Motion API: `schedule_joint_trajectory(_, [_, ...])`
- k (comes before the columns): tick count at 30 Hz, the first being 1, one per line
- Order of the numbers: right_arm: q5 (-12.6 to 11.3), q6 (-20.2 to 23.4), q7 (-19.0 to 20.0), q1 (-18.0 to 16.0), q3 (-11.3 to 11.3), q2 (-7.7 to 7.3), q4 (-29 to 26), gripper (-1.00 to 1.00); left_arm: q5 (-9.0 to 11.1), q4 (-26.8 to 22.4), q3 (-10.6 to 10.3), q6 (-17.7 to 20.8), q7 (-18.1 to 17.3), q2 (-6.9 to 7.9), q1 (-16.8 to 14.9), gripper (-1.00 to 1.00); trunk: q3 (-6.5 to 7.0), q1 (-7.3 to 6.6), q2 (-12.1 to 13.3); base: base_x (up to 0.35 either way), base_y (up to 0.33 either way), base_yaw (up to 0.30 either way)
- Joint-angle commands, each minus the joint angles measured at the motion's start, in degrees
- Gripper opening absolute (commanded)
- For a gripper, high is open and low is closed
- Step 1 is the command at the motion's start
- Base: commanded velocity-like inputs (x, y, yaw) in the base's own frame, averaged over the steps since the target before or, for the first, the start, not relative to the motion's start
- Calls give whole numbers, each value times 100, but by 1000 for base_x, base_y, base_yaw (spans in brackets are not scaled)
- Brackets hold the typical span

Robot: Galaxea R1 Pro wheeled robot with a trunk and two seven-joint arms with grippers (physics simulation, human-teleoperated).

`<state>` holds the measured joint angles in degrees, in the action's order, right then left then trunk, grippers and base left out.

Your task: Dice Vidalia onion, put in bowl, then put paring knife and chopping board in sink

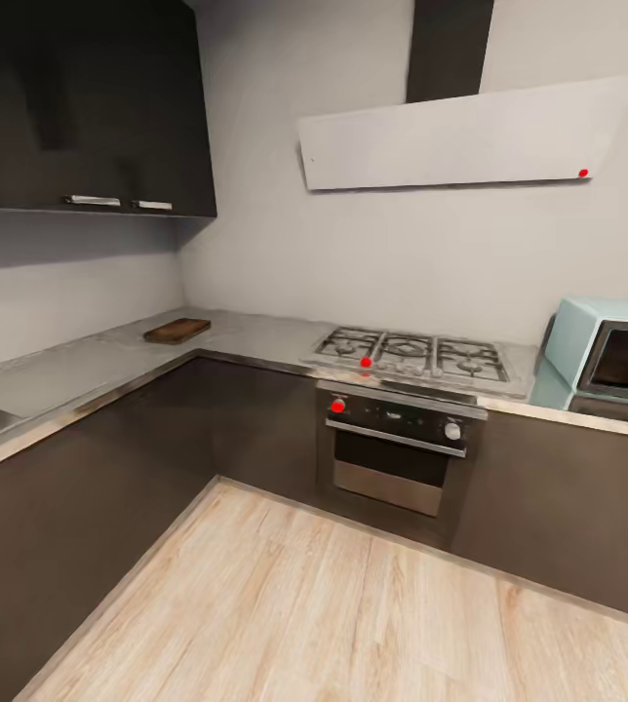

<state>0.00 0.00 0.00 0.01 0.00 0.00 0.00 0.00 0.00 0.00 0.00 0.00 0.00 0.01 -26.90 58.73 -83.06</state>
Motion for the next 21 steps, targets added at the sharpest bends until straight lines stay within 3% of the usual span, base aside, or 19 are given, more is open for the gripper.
schedule_joint_trajectory(1, [0, 0, 0, -1, 0, 0, 0, 100, 0, 0, 0, 0, 0, 0, -1, 100, -3, 0, -2, 0, 0, 0])
schedule_joint_trajectory(5, [6, -9, -17, -9, 27, -9, -9, 100, 5, -27, 29, -9, -36, 37, -9, 100, -3, 0, -2, 0, 0, 0])
schedule_joint_trajectory(9, [0, -2, -25, -9, 19, 92, -115, 100, 8, -55, 27, -9, -33, 50, -9, 100, -3, 0, -2, 0, 0, 0])
schedule_joint_trajectory(21, [-9, -8, -26, -9, 9, 100, -271, 100, 13, -105, 26, -9, -35, 64, -9, 100, -3, 0, -2, 0, 0, 0])
